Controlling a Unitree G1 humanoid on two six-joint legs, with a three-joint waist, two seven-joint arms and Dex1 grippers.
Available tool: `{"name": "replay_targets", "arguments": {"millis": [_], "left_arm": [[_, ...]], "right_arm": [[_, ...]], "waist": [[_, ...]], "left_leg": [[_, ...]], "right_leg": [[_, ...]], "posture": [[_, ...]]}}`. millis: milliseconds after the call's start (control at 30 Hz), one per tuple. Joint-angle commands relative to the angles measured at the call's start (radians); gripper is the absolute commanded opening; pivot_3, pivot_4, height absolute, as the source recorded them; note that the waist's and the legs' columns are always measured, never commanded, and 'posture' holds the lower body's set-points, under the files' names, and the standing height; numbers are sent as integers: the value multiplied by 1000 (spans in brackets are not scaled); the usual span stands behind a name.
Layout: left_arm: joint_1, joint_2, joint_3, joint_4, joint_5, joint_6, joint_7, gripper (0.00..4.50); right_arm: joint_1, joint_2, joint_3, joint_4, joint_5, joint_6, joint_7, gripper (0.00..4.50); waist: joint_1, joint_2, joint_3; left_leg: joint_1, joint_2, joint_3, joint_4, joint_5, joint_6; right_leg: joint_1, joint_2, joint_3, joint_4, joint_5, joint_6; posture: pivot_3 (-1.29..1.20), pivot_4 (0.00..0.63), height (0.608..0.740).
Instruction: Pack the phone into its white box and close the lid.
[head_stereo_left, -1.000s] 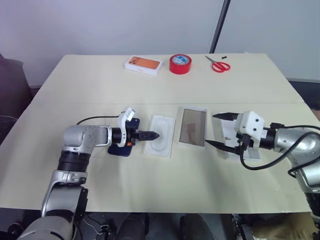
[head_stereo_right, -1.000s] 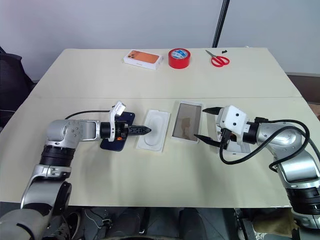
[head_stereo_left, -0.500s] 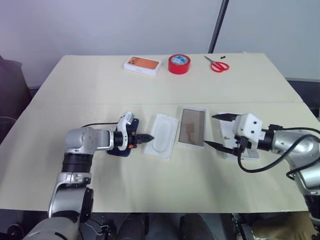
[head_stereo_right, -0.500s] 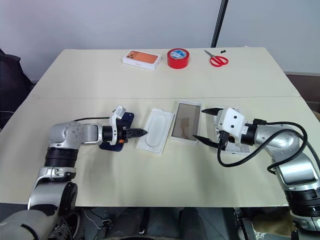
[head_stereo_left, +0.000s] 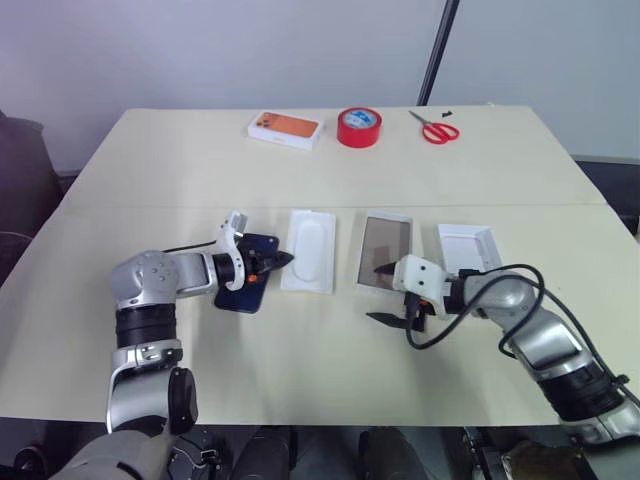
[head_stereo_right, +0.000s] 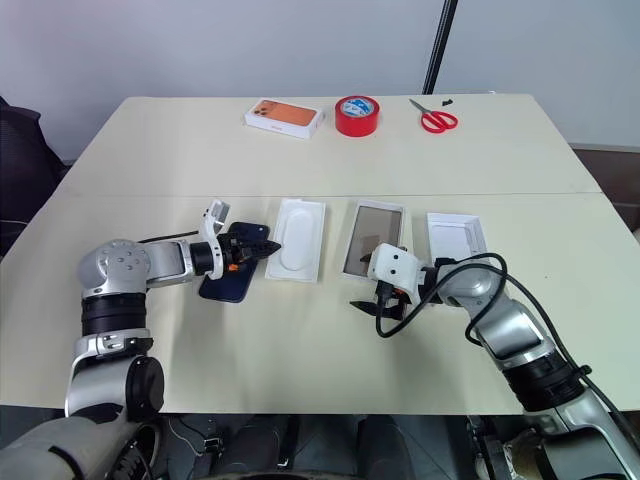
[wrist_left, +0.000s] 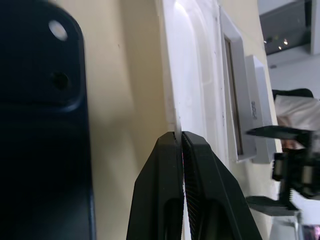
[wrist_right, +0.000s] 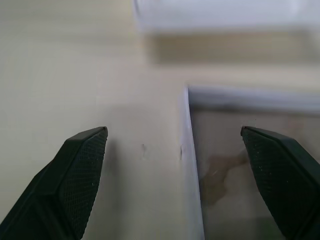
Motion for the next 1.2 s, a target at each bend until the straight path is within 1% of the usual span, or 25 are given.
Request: {"name": "replay_targets", "arguments": {"millis": [33, 100, 167, 233, 433, 567, 700, 800, 967, 1000, 1100, 1200], "left_arm": [[-2, 10, 24, -59, -19, -16, 15, 174], [14, 9, 19, -92, -20, -45, 13, 174], [25, 4, 18, -124, -22, -76, 14, 174], [18, -8, 46, -127, -32, -82, 34, 174], [-31, -44, 105, -131, -76, -57, 81, 174], [-37, -69, 100, -143, -91, -61, 102, 174], [-30, -96, 82, -165, -111, -46, 120, 174], [-20, -108, 83, -179, -124, -31, 135, 174], [2, -97, 56, -211, -122, -33, 134, 174], [5, -97, 54, -216, -122, -33, 139, 174], [29, -127, 47, -247, -127, -25, 166, 174], [60, -174, 49, -286, -140, -12, 205, 174]], "right_arm": [[-37, -7, -5, 18, -4, 25, 30, 3176], [-42, -1, -11, 16, 14, 34, 49, 2190], [-46, 7, -20, 5, 31, 41, 61, 1038], [-49, 10, -17, 3, 21, 26, 62, 62], [-65, 77, 15, -30, 20, -31, 60, 62], [-86, 120, 76, -13, -19, -96, 79, 62], [-114, 137, 116, 47, -67, -153, 84, 62], [-111, 140, 100, 51, -50, -159, 92, 863], [-86, 112, 32, -1, -12, -101, 82, 3472], [-69, 92, 5, -35, 21, -69, 98, 3884], [9, -15, -115, -111, 79, -21, 130, 3884], [60, -82, -180, -124, 86, -16, 118, 3884]], "waist": [[0, 0, 0], [-1, 0, 0], [-1, 0, 0], [1, 0, 0], [-1, 0, 0], [-3, 0, 0], [-2, -1, 0], [-2, -1, 0], [-1, -1, 0], [0, -1, 0], [6, -1, 0], [6, -1, 1]], "left_leg": [[0, 0, 0, 0, 0, 0], [0, 0, 0, 0, 0, 0], [0, 0, 0, 0, 0, 0], [0, 0, 0, 0, 0, 0], [0, 0, 0, 0, 0, 0], [0, 0, 0, 0, 0, -1], [0, 0, 0, 0, 0, -1], [0, 0, 0, 0, 0, -1], [0, 0, 0, 0, 0, -1], [0, 0, 0, 0, 0, -1], [-1, 0, -1, 0, 0, -1], [-2, 0, -1, 0, 0, -1]], "right_leg": [[0, 0, 0, 0, 0, 0], [0, 0, 0, 0, 0, 0], [0, 0, 0, 0, 0, 0], [0, 0, 0, 0, 0, 0], [0, 0, 0, 0, 0, 0], [0, 0, 0, 0, 0, 0], [0, 0, 0, 0, 0, 0], [0, 0, 0, 0, 0, 1], [0, 0, 0, 0, 0, 1], [0, 0, 0, 0, 0, 1], [0, -1, 0, -1, 0, 1], [0, -2, 0, -3, 1, 2]], "posture": [[0, 150, 740], [0, 150, 740], [0, 150, 740], [0, 150, 740], [0, 150, 740], [0, 150, 740], [0, 150, 740], [0, 150, 740], [0, 150, 740], [0, 150, 740], [0, 150, 740], [0, 150, 740]]}}
